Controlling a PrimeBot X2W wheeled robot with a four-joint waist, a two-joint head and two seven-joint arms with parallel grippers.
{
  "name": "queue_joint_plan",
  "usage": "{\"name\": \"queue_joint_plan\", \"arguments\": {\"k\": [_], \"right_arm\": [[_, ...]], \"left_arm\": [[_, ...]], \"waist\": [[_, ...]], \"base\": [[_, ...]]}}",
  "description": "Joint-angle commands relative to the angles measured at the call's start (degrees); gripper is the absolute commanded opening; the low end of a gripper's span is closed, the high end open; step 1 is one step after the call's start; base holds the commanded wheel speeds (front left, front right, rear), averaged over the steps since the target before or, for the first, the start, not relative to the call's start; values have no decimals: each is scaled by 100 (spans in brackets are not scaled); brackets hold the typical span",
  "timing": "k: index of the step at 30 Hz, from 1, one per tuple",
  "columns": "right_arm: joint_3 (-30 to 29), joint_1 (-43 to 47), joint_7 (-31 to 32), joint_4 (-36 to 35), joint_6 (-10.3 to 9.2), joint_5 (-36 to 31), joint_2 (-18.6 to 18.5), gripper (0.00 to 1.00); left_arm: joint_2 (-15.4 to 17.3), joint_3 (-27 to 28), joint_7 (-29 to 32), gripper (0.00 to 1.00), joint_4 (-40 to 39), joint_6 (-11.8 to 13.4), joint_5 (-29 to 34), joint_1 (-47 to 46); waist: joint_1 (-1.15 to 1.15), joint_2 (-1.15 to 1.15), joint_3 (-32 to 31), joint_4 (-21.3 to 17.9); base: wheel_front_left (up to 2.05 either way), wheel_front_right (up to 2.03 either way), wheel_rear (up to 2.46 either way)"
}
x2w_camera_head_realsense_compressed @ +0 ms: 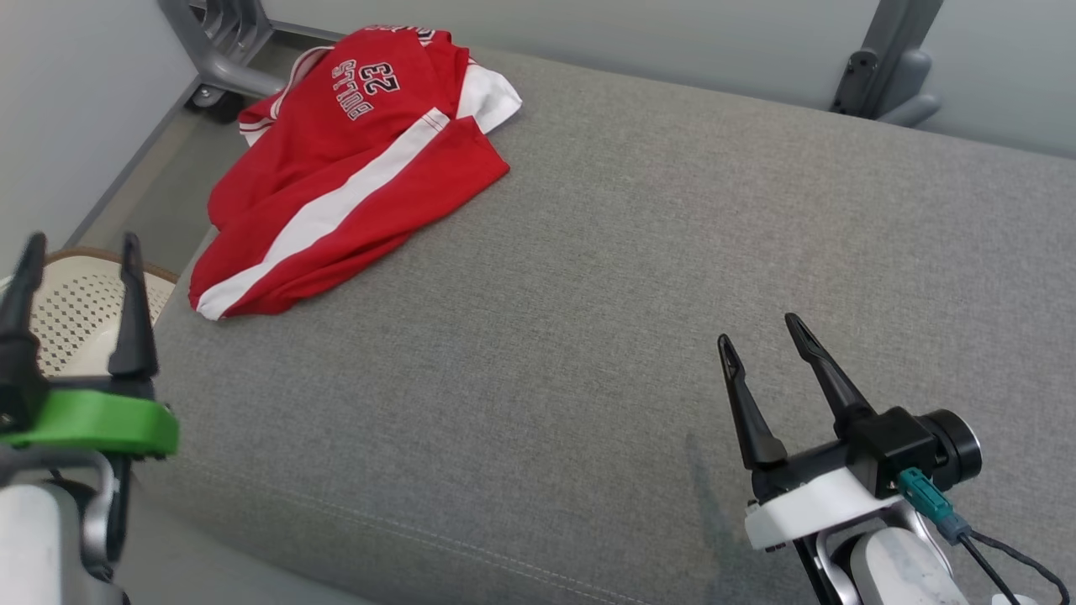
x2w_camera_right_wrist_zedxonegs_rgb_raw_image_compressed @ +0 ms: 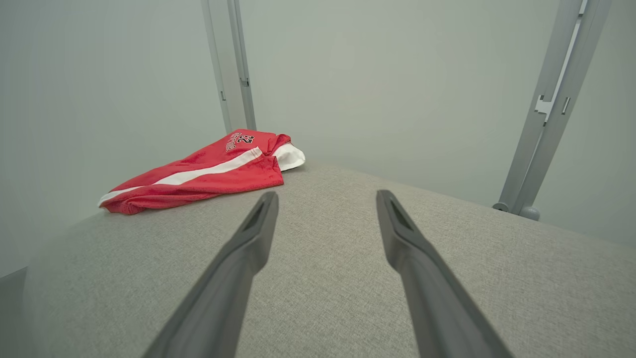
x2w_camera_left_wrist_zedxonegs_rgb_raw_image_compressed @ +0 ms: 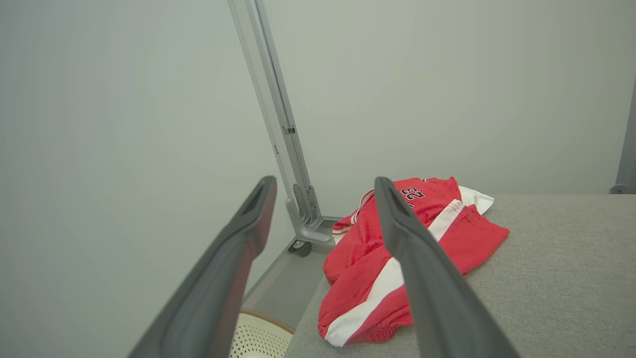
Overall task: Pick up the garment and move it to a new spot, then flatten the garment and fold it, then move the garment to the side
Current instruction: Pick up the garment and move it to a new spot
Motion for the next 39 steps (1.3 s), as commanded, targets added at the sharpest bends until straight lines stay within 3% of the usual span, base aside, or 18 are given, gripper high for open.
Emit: {"name": "queue_joint_plan", "arguments": {"k": [1, 9, 17, 29, 39], "right_arm": [[-4, -117, -19, -26, -2, -90, -25, 100], [29, -499, -19, -65, -2, -437, -26, 100], [12, -818, -19, -182, -3, -603, -115, 100], [-7, -876, -19, -529, -3, -698, -208, 100], [44, -884, -17, -769, -3, -775, -239, 100]], "left_arm": [[148, 52, 118, 100, 71, -64, -97, -274], [723, 0, 831, 100, 1008, -273, -457, -1323], [960, -334, 1049, 100, 2115, -343, -765, -2011], [1134, -1246, 1208, 100, 3243, -363, -1424, -2449], [1206, -1566, 1232, 100, 3992, -361, -1880, -2720]], "waist": [[0, 64, 278, -239], [0, 64, 937, -772], [0, 64, 1523, -1243], [0, 64, 1854, -1396], [0, 64, 1961, -1501]], "base": [[0, 0, 0], [0, 0, 0], [0, 0, 0], [0, 0, 0], [0, 0, 0]]}}
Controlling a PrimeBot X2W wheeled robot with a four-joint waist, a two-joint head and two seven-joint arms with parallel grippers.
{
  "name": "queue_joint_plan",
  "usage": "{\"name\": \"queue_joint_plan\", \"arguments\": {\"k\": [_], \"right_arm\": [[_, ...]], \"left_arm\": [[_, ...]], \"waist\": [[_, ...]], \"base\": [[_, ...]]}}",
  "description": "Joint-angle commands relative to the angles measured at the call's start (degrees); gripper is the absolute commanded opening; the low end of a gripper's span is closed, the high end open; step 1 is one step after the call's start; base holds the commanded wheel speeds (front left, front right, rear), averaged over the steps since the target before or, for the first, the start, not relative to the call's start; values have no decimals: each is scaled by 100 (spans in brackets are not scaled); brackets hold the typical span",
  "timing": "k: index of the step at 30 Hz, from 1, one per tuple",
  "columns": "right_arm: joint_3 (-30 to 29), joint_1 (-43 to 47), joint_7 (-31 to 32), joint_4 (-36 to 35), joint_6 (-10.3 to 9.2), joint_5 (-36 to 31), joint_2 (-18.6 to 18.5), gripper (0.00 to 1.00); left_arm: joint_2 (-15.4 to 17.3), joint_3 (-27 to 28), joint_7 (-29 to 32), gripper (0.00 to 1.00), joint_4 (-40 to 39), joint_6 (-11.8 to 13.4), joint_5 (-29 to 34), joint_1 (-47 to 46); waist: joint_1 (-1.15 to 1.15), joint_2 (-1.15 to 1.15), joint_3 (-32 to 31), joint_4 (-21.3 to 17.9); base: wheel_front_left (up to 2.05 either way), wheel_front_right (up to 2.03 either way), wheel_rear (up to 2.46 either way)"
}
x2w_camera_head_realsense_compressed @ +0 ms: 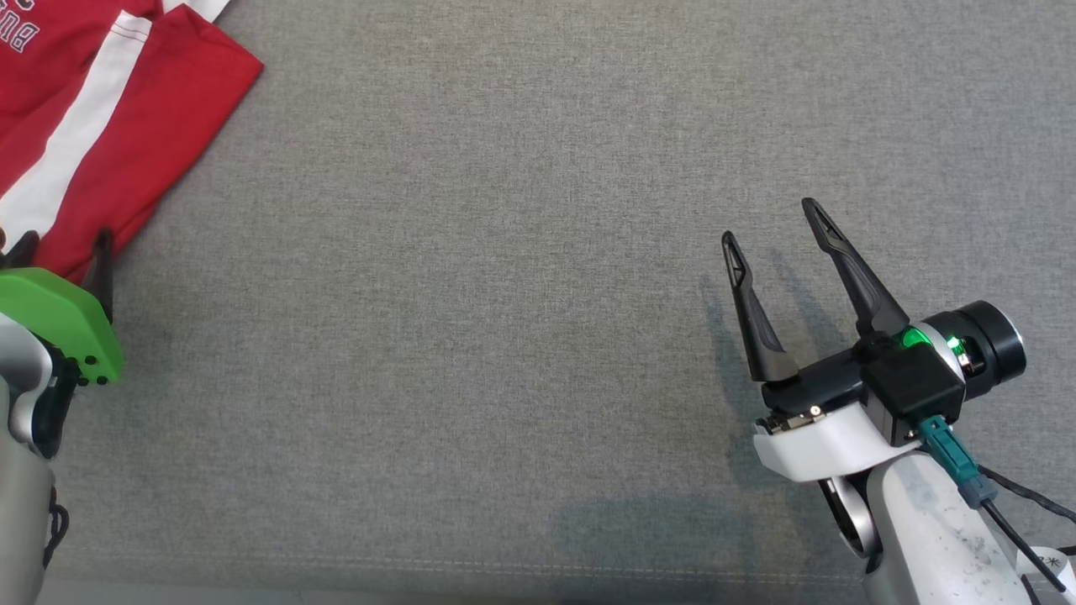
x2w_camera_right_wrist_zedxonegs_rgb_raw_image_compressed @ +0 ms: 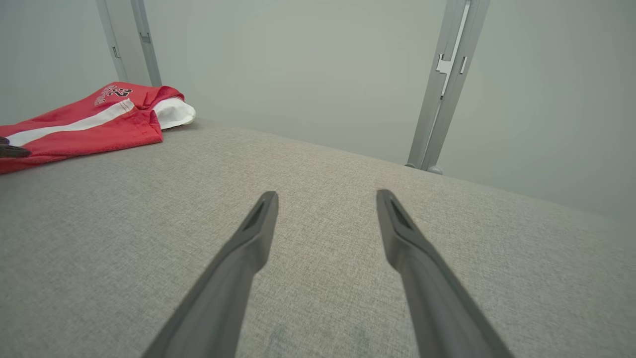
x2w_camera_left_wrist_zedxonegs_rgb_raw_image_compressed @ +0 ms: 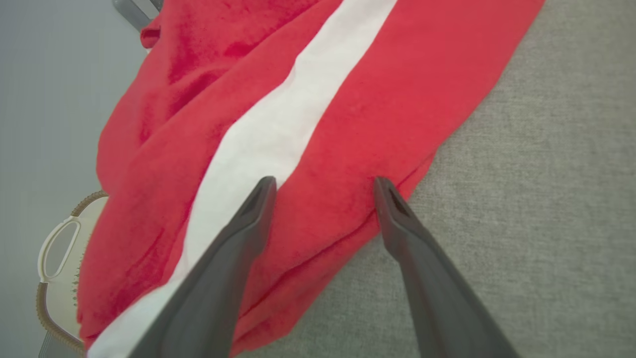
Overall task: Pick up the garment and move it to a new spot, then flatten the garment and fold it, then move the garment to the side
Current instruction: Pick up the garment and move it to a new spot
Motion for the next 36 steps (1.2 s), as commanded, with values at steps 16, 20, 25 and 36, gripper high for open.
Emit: {"name": "queue_joint_plan", "arguments": {"k": [16, 20, 25, 36], "right_arm": [[16, 36, 63, -283, -4, -92, -63, 100], [-2, 35, 49, -250, -4, -82, -28, 100], [-26, -3, 17, -154, -4, -14, 30, 100], [-188, -13, -17, 65, -4, 167, 169, 100]], "left_arm": [[54, -235, -482, 0, 958, 27, -140, -579], [131, -325, -720, 0, 1026, 7, -103, -707], [244, -480, -987, 0, 944, -2, -40, -852], [685, -1250, -1045, 0, 110, -10, 68, -1152]], "waist": [[-1, 63, 69, -52], [-1, 63, 36, -38], [-1, 63, -84, -24], [-1, 63, -682, -223]], "base": [[0, 0, 0], [0, 0, 0], [0, 0, 0], [0, 0, 0]]}}
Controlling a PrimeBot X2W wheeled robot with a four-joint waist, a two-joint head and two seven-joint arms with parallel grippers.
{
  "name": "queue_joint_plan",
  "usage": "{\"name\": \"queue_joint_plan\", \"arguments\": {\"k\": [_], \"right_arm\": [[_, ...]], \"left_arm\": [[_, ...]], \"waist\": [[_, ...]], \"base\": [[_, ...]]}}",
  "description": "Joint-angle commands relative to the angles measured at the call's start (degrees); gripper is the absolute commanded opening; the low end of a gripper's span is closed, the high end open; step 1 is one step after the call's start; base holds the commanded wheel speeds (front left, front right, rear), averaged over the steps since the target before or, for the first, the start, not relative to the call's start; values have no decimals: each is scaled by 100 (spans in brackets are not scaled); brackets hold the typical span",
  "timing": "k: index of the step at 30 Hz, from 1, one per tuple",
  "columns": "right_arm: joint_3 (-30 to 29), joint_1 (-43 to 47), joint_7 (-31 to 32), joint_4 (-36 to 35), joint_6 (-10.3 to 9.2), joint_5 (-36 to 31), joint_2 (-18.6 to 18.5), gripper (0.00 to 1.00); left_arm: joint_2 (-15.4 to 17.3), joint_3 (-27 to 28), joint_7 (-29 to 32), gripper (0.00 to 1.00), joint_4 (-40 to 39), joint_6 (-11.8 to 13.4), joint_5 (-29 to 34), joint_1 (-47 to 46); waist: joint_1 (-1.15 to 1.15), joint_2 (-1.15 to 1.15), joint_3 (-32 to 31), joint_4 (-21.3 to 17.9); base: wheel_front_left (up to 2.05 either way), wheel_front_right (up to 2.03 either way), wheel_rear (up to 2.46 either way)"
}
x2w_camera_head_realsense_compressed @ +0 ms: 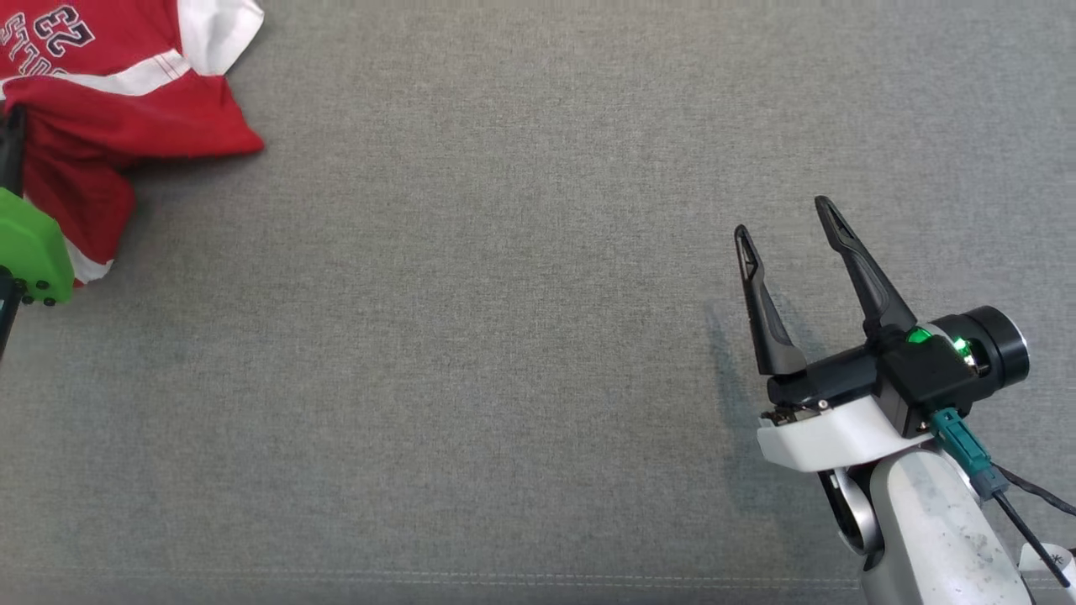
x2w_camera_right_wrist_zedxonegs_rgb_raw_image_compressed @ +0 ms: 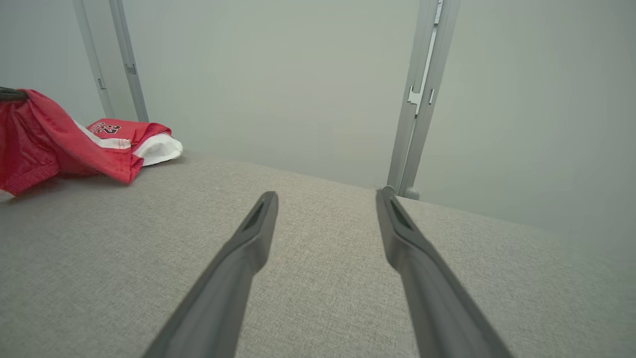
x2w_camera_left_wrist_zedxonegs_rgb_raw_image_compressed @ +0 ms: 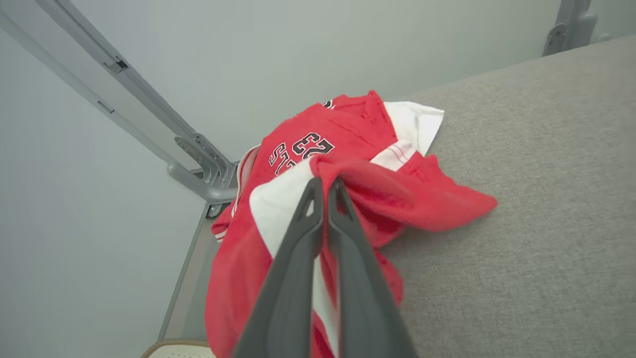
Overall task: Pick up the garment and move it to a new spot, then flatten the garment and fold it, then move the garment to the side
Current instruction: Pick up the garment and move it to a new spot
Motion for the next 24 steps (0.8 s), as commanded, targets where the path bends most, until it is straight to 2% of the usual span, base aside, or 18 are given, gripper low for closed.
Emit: {"name": "queue_joint_plan", "arguments": {"k": [1, 9, 16, 21, 24], "right_arm": [[-66, -8, -24, 4, -4, 76, 11, 100], [-268, 127, -25, -25, -4, 332, 32, 100], [-498, 273, -24, -63, -4, 582, 35, 100], [-603, 337, -23, -96, -4, 644, 36, 100], [-674, 381, -24, -92, -4, 670, 36, 100]], "left_arm": [[145, -197, 57, 0, -283, -12, -24, -130], [434, -934, 283, 0, -1334, -11, -162, -284], [574, -1694, 564, 0, -2392, -11, -383, -419], [467, -2101, 610, 0, -2776, -11, -536, -450], [296, -2303, 568, 0, -2825, -12, -543, -479]], "waist": [[0, 63, -284, -156], [0, 63, -665, -466], [0, 63, -910, -1017], [0, 63, -935, -1387], [0, 63, -923, -1551]], "base": [[0, 0, 0], [0, 0, 0], [0, 0, 0], [0, 0, 0], [0, 0, 0]]}}
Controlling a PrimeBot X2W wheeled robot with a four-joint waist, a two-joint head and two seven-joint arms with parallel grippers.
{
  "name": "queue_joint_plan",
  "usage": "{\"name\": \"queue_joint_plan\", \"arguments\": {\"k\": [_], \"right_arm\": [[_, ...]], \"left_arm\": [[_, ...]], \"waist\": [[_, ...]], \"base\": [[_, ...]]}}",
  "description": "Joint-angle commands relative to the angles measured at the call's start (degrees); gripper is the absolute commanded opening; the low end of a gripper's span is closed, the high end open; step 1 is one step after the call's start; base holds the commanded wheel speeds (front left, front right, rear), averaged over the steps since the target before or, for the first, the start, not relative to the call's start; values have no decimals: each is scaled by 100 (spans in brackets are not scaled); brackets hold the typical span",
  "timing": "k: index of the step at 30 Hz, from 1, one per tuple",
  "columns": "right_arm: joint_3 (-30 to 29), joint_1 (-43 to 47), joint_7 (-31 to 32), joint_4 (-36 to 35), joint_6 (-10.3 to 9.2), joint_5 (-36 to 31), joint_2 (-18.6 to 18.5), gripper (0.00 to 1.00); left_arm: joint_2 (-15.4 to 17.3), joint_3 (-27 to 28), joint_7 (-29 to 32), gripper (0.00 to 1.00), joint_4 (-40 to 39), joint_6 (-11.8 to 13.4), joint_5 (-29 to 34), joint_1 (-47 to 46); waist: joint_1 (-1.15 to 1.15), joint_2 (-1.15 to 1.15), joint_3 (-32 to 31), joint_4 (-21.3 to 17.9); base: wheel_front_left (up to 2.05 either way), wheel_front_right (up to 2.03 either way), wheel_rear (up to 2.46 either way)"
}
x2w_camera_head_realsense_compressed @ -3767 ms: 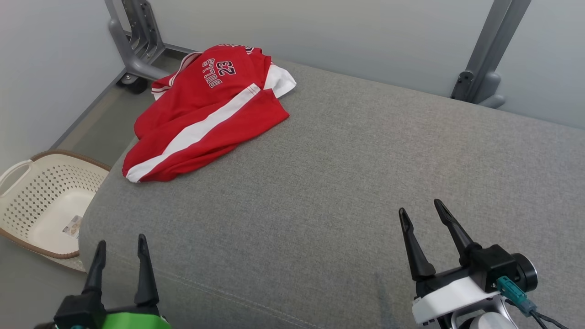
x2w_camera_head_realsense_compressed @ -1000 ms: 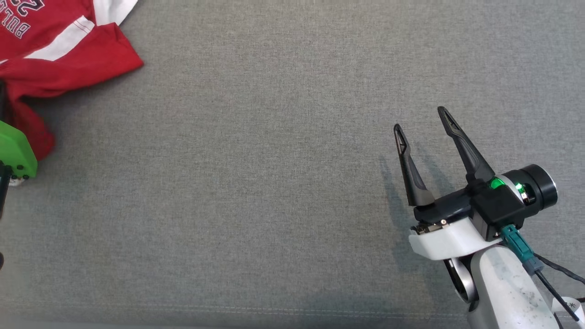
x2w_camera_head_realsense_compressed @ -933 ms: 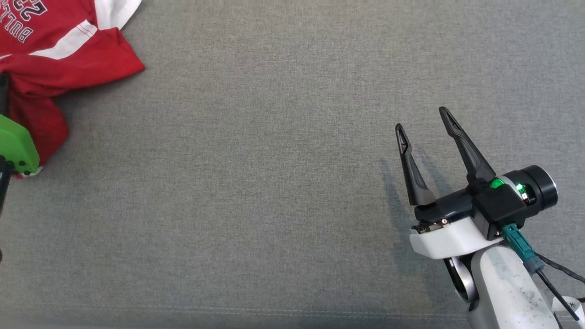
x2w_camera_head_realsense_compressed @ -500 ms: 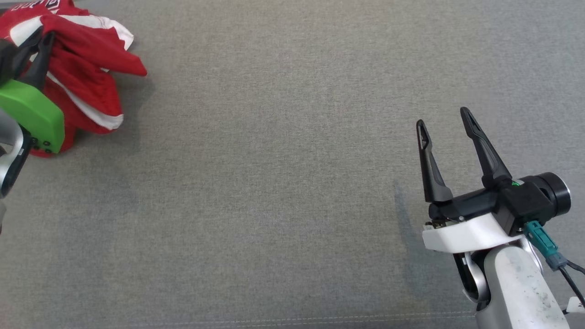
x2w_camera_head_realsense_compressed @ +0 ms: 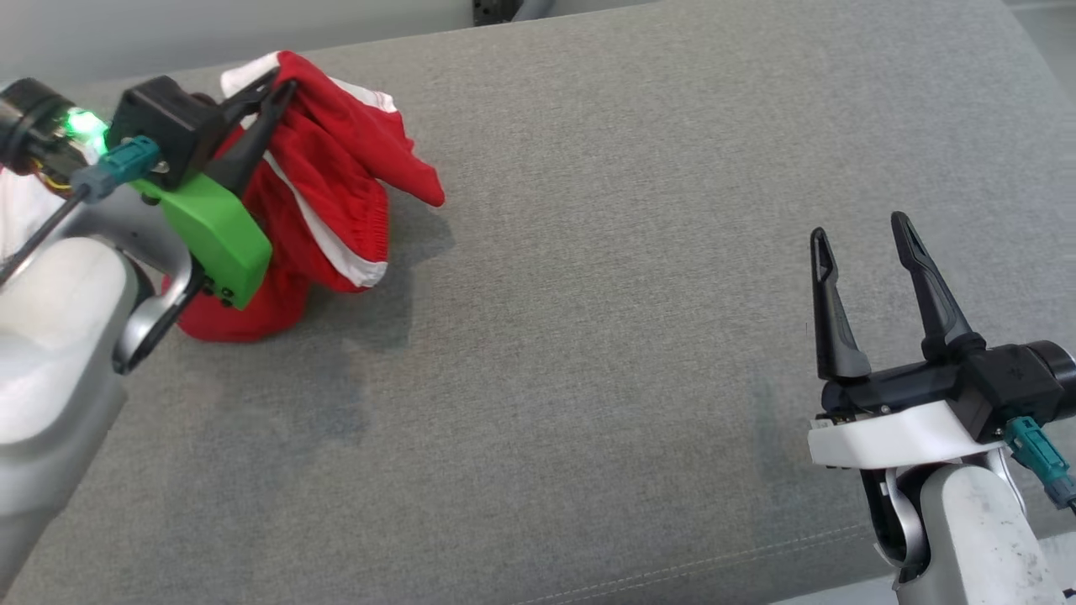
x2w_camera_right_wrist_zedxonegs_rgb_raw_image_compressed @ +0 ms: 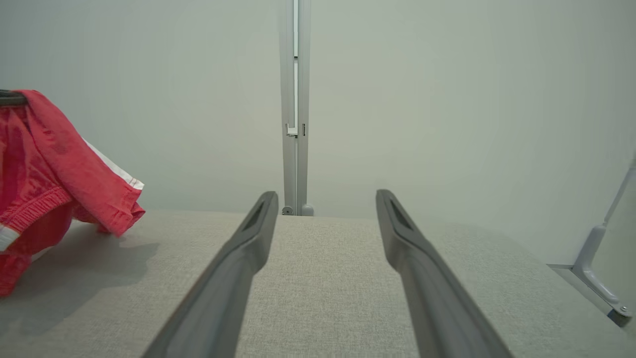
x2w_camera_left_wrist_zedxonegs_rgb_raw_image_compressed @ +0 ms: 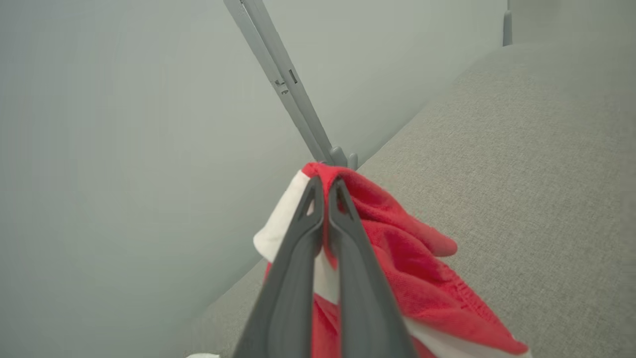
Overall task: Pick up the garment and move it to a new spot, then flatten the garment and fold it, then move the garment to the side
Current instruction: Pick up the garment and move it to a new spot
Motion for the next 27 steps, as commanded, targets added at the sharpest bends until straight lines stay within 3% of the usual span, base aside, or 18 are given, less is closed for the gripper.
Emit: {"name": "queue_joint_plan", "arguments": {"k": [1, 13, 25, 26, 27], "right_arm": [[-32, 84, -19, -19, -4, 37, 0, 100], [110, 95, -18, -6, -4, 209, 0, 100], [199, 130, -18, 39, -4, 274, 0, 100], [196, 131, -19, 46, -4, 281, 0, 100], [192, 133, -19, 57, -4, 284, 0, 100]], "left_arm": [[-155, -91, -40, 0, 12, -8, 0, -89], [-1797, -713, -693, 0, 1225, -8, -373, 195], [-2507, -802, -1255, 0, 2862, 94, -704, 343], [-2557, -800, -1290, 31, 2976, 96, -711, 340], [-2613, -804, -1317, 77, 3075, 97, -706, 338]], "waist": [[0, 63, -51, -303], [0, 63, 85, -731], [0, 63, 169, -886], [0, 63, 165, -878], [0, 63, 157, -865]], "base": [[0, 0, 0], [0, 0, 0], [0, 0, 0], [0, 0, 0], [0, 0, 0]]}}
